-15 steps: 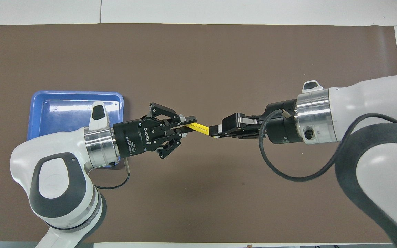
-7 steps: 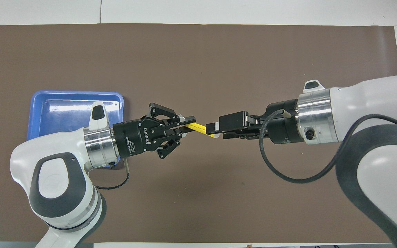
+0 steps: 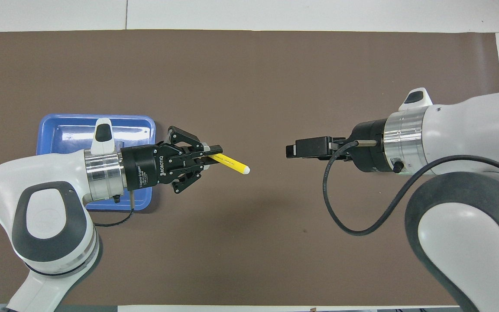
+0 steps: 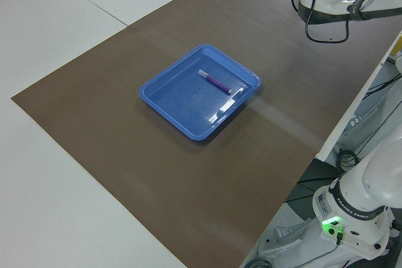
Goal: Right arm passes pens to left for tray arrangement
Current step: 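Place the yellow pen in the blue tray and open the left gripper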
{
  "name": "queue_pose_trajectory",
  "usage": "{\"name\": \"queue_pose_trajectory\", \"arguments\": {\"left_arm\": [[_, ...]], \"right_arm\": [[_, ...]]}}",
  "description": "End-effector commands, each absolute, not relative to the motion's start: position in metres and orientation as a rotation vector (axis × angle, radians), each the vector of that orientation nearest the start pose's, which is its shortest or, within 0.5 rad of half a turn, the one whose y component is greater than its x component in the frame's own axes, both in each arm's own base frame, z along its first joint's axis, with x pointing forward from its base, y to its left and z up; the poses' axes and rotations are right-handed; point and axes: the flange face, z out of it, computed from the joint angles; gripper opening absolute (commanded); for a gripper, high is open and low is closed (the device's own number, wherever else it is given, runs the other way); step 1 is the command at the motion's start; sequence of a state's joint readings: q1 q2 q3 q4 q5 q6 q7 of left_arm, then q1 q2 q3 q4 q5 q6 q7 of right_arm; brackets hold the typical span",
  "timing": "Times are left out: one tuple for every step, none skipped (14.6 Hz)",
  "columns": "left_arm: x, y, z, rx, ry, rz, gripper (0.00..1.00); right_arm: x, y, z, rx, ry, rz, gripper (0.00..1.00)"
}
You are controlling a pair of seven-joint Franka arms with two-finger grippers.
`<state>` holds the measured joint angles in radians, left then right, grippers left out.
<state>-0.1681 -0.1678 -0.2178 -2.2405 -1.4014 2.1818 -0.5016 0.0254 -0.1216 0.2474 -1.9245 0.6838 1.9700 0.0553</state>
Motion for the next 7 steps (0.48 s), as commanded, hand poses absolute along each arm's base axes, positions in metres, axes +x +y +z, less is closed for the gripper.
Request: {"name": "queue_pose_trajectory", "arguments": {"left_arm": [[0.488, -0.197, 0.463, 2.031, 0.852, -0.493, 0.00], [0.498, -0.177, 0.463, 2.115, 0.823, -0.487, 0.00], [0.507, -0.159, 0.460, 2.226, 0.794, -0.482, 0.00], [0.518, -0.146, 0.461, 2.339, 0.748, -0.460, 0.00], [0.527, -0.136, 0.462, 2.425, 0.692, -0.451, 0.00], [0.538, -0.123, 0.463, 2.511, 0.639, -0.439, 0.00], [0.545, -0.112, 0.460, 2.596, 0.577, -0.421, 0.00]], "right_arm": [[0.519, 0.166, 0.570, -2.582, 0.040, -0.134, 1.00], [0.523, 0.152, 0.567, -2.637, 0.042, -0.166, 1.00], [0.527, 0.140, 0.567, -2.687, 0.042, -0.206, 1.00], [0.532, 0.127, 0.565, -2.728, 0.047, -0.227, 1.00], [0.536, 0.113, 0.564, -2.758, 0.061, -0.245, 1.00], [0.540, 0.100, 0.564, -2.788, 0.074, -0.271, 1.00], [0.544, 0.090, 0.563, -2.839, 0.063, -0.312, 1.00]]}}
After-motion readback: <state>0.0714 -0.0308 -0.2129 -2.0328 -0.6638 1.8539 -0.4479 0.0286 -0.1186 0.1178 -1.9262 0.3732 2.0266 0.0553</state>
